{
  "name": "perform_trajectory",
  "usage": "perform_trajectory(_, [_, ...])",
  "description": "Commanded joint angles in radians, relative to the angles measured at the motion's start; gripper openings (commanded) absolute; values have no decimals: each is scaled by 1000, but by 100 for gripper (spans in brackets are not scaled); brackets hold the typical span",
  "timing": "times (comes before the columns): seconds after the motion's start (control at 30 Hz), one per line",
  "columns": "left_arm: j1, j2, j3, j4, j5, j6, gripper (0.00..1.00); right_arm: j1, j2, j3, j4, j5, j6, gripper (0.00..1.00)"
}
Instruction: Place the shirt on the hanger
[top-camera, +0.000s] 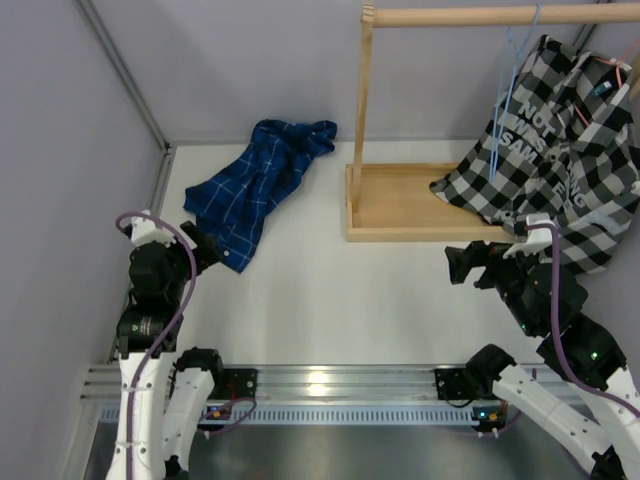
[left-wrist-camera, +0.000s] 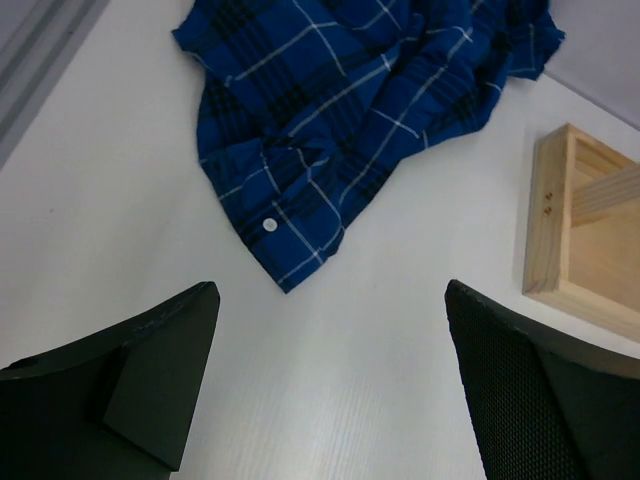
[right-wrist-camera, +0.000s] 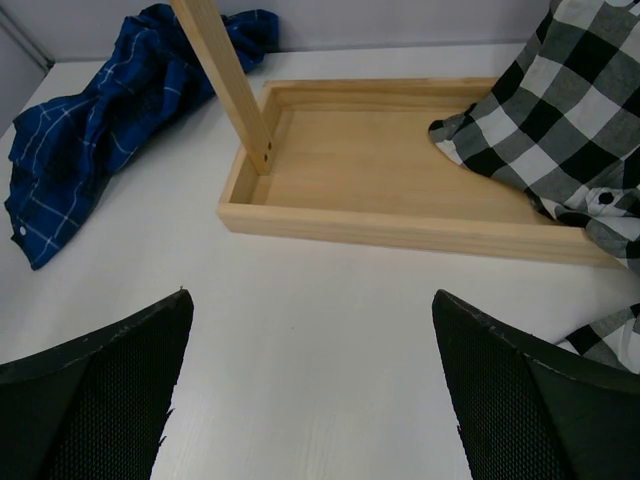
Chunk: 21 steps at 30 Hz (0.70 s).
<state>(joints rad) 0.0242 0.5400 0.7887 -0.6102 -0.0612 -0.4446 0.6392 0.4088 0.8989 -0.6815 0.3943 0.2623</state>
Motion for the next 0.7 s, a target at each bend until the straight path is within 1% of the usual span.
perform_trajectory(0.0, [-1, 18, 24, -19, -190, -62, 98, 1, -11, 5, 26, -35, 2, 100])
perform_trajectory(0.03, [-1, 26, 30, -25, -215, -71, 98, 1, -14, -9, 39, -54, 5, 99])
perform_trajectory(0.1, [-1, 58, 43, -49, -268, -101, 98, 1, -22, -35, 86, -151, 5, 100])
perform_trajectory(0.13, [-1, 70, 53, -65, -281, -188, 98, 1, -25, -46, 111, -190, 5, 99])
perform_trajectory(0.17, [-1, 92, 60, -89, -279, -238, 98, 1, -28, -60, 135, -278, 6, 100])
perform_trajectory(0.2, [-1, 103, 61, -89, -252, -279, 98, 1, -28, -86, 160, -317, 11, 99])
perform_trajectory(0.23, [-1, 113, 61, -89, -197, -360, 98, 1, -25, -97, 207, -346, 32, 100])
perform_trajectory(0.27, [-1, 136, 57, -89, -187, -405, 98, 1, -24, -107, 227, -386, 43, 100])
perform_trajectory(0.3, [-1, 150, 52, -85, -193, -451, 98, 1, -16, -123, 243, -426, 52, 99])
perform_trajectory(0.33, [-1, 165, 43, -77, -230, -517, 98, 2, -10, -129, 263, -443, 69, 99])
perform_trajectory(0.4, [-1, 215, -5, -22, -250, -554, 98, 1, -4, -143, 270, -474, 84, 99])
perform_trajectory(0.47, [-1, 256, -49, 61, -215, -553, 98, 1, -4, -149, 273, -488, 84, 99])
perform_trajectory(0.5, [-1, 305, -101, 145, -207, -549, 98, 2, -10, -159, 277, -492, 86, 99])
perform_trajectory(0.53, [0, 333, -126, 192, -201, -542, 98, 1, -14, -166, 281, -494, 86, 99])
perform_trajectory(0.6, [0, 398, -198, 332, -131, -494, 98, 1, -27, -190, 301, -489, 87, 99])
perform_trajectory(0.63, [0, 485, -207, 456, -100, -456, 98, 1, -30, -199, 309, -488, 89, 100])
perform_trajectory(0.67, [-1, 538, -209, 496, -69, -448, 98, 1, -31, -209, 327, -486, 89, 99])
